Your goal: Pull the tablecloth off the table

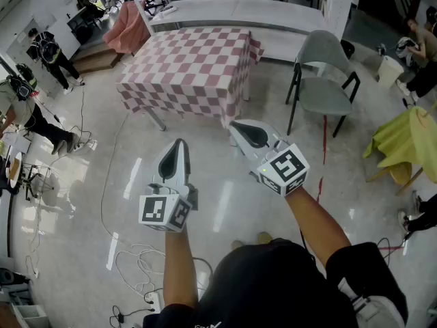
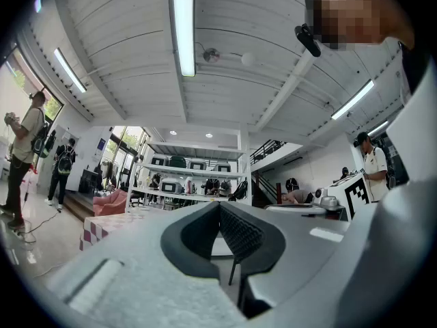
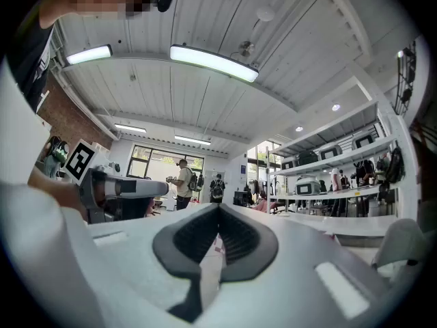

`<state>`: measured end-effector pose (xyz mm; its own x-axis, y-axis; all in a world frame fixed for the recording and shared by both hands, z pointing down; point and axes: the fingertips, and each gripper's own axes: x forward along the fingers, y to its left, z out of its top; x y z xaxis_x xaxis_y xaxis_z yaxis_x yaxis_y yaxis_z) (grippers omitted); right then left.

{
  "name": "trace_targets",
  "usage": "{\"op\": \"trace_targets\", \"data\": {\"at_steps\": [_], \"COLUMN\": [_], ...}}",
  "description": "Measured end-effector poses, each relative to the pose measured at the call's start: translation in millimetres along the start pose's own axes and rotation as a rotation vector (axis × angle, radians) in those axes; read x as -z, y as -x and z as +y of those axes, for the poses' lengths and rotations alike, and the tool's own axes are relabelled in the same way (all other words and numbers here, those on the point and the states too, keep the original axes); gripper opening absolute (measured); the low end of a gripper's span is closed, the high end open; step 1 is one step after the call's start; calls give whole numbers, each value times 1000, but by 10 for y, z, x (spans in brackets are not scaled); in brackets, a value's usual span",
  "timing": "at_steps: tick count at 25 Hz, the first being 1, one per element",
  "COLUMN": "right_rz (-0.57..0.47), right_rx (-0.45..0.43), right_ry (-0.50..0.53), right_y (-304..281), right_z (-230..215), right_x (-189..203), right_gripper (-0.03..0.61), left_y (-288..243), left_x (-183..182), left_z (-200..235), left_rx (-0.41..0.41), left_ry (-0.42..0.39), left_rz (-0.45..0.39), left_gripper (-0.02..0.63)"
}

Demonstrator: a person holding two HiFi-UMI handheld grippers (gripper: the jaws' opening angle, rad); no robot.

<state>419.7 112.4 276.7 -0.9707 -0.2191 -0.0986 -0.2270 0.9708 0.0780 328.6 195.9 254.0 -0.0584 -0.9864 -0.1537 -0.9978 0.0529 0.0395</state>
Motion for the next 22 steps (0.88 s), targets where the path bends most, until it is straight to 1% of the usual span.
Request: {"op": "trace_targets", "data": {"at_steps": [8, 13, 19, 22], "right_rz": [3, -23, -11, -11], "right_rx": [7, -16, 2, 14], "right_ry": [12, -16, -10, -6], "right_y": [-129, -213, -347, -460], "right_z": [110, 248, 335, 360], "right_x": [26, -4, -14, 16], "right_gripper": [0, 0, 0, 0], "left_y": [82, 154, 238, 258], "left_x": [-10, -27, -44, -50], "left_z": [190, 331, 493, 635], "left_rx": [-6, -10, -10, -2], "left_ry": [7, 20, 39, 33], "left_rz": [-3, -8, -9, -14], "left_gripper": [9, 9, 9, 9]}}
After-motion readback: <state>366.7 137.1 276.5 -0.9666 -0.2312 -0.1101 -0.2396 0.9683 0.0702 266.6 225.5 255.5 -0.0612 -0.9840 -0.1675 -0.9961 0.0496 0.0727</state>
